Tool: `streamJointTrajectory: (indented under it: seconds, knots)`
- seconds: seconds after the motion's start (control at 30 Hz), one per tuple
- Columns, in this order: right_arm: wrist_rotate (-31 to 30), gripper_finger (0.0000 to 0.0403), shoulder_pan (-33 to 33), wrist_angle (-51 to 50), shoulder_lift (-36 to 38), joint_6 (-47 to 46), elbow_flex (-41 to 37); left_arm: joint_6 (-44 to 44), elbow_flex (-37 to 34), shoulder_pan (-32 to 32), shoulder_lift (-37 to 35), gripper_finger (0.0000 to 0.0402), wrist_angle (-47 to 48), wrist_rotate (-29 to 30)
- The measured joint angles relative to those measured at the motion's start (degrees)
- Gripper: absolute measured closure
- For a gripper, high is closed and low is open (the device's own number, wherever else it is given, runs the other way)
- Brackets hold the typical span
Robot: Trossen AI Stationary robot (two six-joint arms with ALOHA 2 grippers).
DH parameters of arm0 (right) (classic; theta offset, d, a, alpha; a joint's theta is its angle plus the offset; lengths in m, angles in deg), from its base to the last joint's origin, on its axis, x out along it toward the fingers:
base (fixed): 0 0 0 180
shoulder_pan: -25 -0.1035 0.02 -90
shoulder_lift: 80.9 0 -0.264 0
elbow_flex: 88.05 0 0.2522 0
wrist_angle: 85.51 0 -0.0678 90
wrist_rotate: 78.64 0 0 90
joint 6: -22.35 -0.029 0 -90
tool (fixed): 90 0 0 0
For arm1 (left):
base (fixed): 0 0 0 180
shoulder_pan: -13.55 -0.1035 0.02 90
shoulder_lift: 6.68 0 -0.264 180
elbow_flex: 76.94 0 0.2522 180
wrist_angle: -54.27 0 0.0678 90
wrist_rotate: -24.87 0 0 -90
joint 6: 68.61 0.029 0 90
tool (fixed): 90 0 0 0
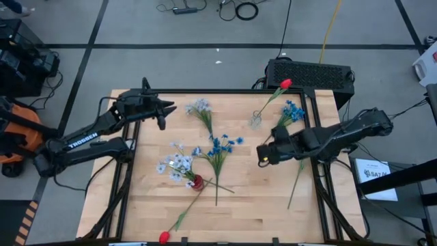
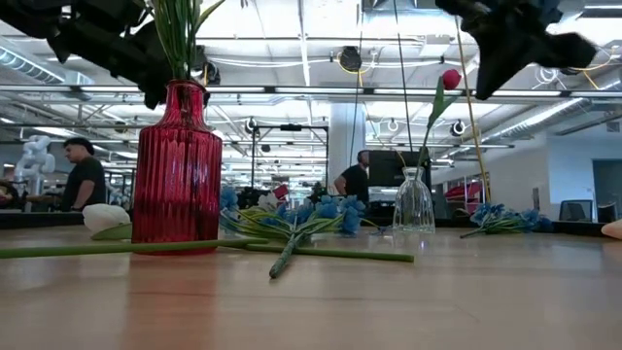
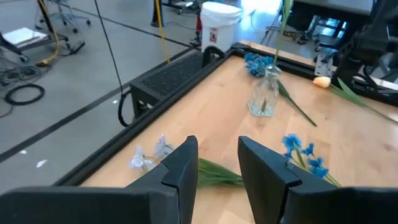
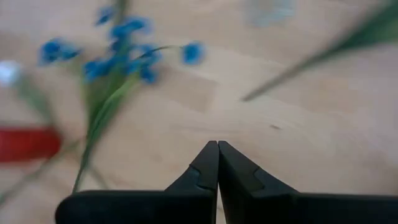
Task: Sort flowers into vase by color
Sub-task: Put the top blue flower into the transparent vase
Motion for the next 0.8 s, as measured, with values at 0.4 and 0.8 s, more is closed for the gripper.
streamJointTrajectory:
  seconds: [0.4, 0.8]
  knots:
    - [4.96, 0.0396, 9.45, -10.65, -0.84, -18.01, -6.01, -0.02, -0.76, -0.25, 0.03, 0.0281, 0.74, -6.33]
    - [5.89, 0.0292, 16.44, 9.39, 7.03, -20.59, -25.66, -1.57, -0.76, -0.25, 0.05, 0.0281, 0.76, -9.68]
